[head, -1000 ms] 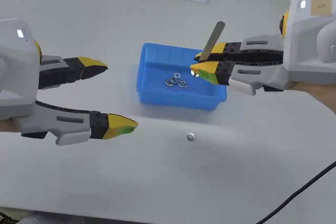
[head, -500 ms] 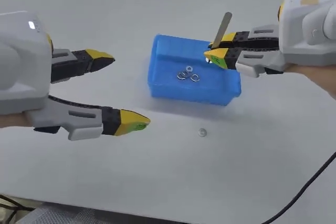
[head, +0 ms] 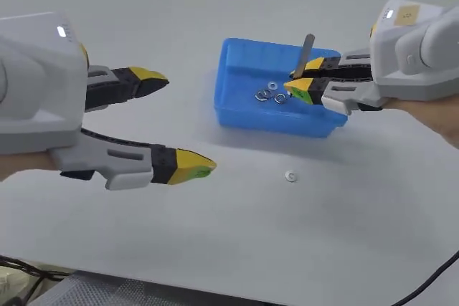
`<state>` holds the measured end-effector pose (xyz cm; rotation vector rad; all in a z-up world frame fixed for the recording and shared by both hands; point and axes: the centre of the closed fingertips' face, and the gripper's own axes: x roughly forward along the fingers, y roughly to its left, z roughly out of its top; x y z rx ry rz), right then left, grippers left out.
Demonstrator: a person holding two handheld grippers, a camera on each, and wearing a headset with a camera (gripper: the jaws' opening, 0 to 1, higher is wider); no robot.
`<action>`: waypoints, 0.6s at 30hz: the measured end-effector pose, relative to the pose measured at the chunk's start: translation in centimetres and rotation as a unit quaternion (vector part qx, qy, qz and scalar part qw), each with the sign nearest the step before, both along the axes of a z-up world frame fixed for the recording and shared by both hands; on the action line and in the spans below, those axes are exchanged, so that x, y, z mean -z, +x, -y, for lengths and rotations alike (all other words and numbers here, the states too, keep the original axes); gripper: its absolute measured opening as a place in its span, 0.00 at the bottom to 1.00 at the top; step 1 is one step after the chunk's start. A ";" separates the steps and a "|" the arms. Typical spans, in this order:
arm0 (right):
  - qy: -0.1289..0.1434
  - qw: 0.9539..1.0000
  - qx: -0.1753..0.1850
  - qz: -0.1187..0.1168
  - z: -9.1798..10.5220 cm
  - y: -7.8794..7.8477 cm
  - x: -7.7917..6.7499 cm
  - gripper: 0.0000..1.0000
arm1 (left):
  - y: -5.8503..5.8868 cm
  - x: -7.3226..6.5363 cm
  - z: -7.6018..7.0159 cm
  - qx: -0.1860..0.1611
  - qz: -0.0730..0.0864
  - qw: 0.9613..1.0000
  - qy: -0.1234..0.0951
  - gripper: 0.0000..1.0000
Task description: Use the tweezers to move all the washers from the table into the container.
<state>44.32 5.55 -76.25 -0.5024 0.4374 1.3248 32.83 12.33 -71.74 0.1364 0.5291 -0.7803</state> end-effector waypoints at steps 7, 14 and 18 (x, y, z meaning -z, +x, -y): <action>-0.001 1.000 0.004 -0.004 0.3 0.2 0.6 0.10 | 0.3 -0.1 0.2 0.004 0.002 1.000 0.006 0.79; 0.003 1.000 0.007 -0.007 0.4 0.0 0.9 0.10 | 0.3 -0.3 -0.2 0.000 0.002 1.000 0.010 0.79; 0.004 1.000 0.008 -0.008 0.4 0.0 0.8 0.10 | 0.2 -0.3 -0.2 0.002 0.000 1.000 0.011 0.80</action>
